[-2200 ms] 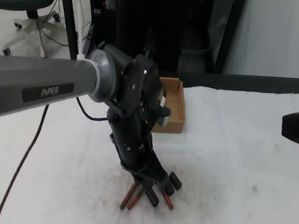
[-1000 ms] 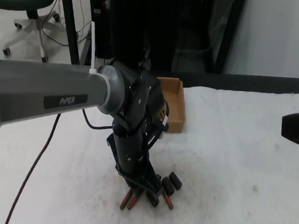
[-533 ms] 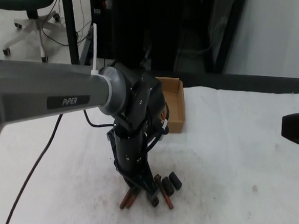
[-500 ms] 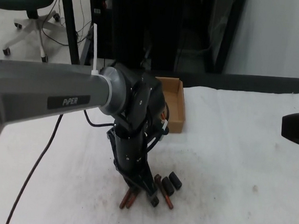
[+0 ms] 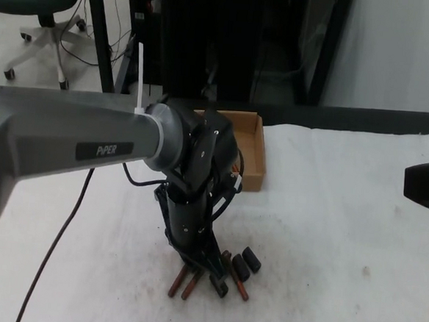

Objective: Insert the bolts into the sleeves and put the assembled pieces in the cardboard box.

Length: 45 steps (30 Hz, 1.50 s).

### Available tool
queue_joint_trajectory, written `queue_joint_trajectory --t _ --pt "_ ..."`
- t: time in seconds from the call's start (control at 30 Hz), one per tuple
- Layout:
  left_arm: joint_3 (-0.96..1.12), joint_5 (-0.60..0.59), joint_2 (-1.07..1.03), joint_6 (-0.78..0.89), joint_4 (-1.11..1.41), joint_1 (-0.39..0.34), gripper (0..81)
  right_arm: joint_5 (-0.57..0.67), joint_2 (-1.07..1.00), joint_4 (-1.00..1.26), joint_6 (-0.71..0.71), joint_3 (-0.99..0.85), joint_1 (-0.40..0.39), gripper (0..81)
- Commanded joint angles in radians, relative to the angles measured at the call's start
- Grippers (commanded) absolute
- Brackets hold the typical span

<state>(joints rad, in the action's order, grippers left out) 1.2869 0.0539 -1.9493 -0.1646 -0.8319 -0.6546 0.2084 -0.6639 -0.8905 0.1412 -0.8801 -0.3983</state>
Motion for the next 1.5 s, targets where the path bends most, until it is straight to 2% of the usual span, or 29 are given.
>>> queue_joint_trajectory --t 0.0,0.07,0.13,0.23,0.27,0.6,0.8,0.93,1.0,1.1,1.23,1.37,1.47 --pt "0.0 0.013 -0.014 0.016 0.01 -0.001 28.5 0.0 0.005 0.002 -0.005 0.0 0.003 0.4" --pt "0.0 0.013 -0.015 0.016 0.004 -0.001 27.0 0.0 0.005 0.002 -0.007 0.0 0.003 0.4" --pt "0.0 0.013 -0.014 0.016 -0.007 -0.001 19.9 0.0 0.005 0.002 -0.007 0.0 0.003 0.4" --pt "0.0 0.013 -0.014 0.016 -0.031 -0.001 2.6 0.0 0.005 0.002 -0.007 0.0 0.003 0.4" --pt "0.0 0.011 -0.014 0.016 -0.039 -0.001 0.0 0.0 0.005 0.002 -0.007 0.0 0.003 0.4" --pt "0.05 -0.007 0.03 0.041 -0.046 -0.001 0.0 0.0 0.005 0.006 -0.007 0.003 0.003 0.4" --pt "0.101 -0.054 0.195 0.186 0.053 0.001 0.0 0.0 0.005 0.021 -0.007 0.031 0.003 0.4" --pt "0.064 -0.187 0.338 0.412 0.212 0.014 0.0 0.0 0.004 0.035 -0.007 0.052 0.003 0.4" --pt "0.012 -0.285 0.415 0.491 0.324 0.024 0.0 0.0 -0.001 0.044 -0.007 0.052 0.003 0.4" --pt "-0.106 -0.393 0.524 0.508 0.466 0.036 0.0 0.0 -0.007 0.073 -0.007 0.052 0.003 0.4" --pt "-0.293 -0.479 0.651 0.461 0.62 0.045 0.0 0.002 -0.017 0.133 -0.007 0.052 0.003 0.4" --pt "-0.525 -0.619 0.778 0.409 0.887 0.048 0.0 0.041 -0.038 0.188 -0.007 0.052 0.001 0.4" --pt "-0.654 -0.635 0.849 0.404 1.102 0.048 0.0 0.071 -0.064 0.208 -0.007 0.052 0.001 0.4"
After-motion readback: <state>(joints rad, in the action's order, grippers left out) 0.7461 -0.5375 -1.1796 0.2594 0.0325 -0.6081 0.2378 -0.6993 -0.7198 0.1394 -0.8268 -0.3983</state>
